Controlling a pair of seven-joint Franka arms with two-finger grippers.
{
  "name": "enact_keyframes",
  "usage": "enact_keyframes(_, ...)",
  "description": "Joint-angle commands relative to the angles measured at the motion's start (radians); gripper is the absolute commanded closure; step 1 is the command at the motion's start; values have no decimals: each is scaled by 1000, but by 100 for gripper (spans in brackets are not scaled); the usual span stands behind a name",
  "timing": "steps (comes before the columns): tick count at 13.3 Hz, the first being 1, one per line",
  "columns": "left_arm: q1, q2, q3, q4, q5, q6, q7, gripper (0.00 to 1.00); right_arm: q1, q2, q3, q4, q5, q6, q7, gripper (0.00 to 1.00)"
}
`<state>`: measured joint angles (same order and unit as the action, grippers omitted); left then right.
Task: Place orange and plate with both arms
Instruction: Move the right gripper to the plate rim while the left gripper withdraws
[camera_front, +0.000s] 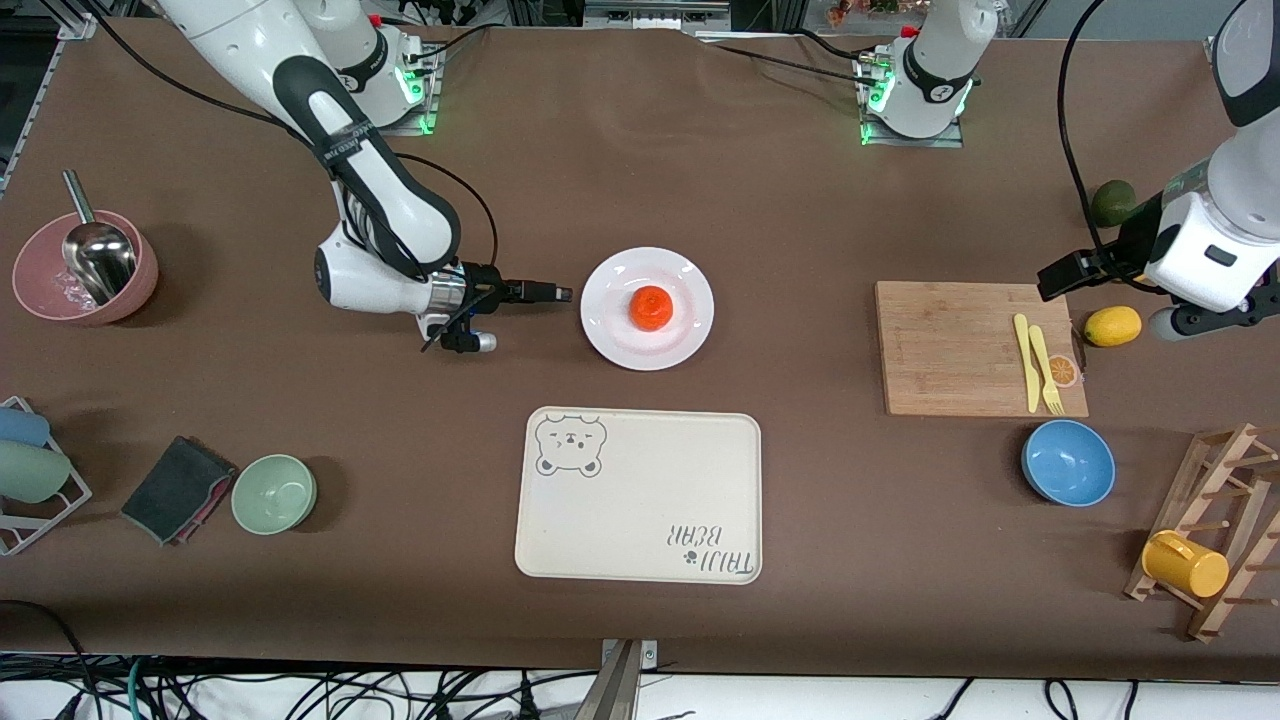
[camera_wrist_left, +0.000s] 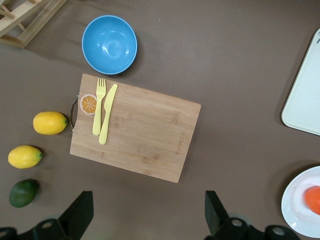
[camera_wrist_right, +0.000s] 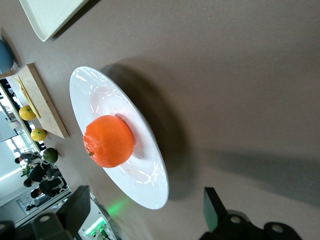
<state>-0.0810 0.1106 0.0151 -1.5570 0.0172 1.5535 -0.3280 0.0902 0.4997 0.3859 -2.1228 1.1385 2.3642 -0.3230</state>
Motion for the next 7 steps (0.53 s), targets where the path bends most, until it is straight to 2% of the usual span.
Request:
enact_keyframes(1, -8, -19, 17, -14, -11, 13, 10, 1, 26, 62, 10, 67, 44, 21, -16, 0)
enact_keyframes(7, 9, -26, 16, -37, -25, 17, 24, 1, 69, 121, 10, 118, 47, 66, -11, 1)
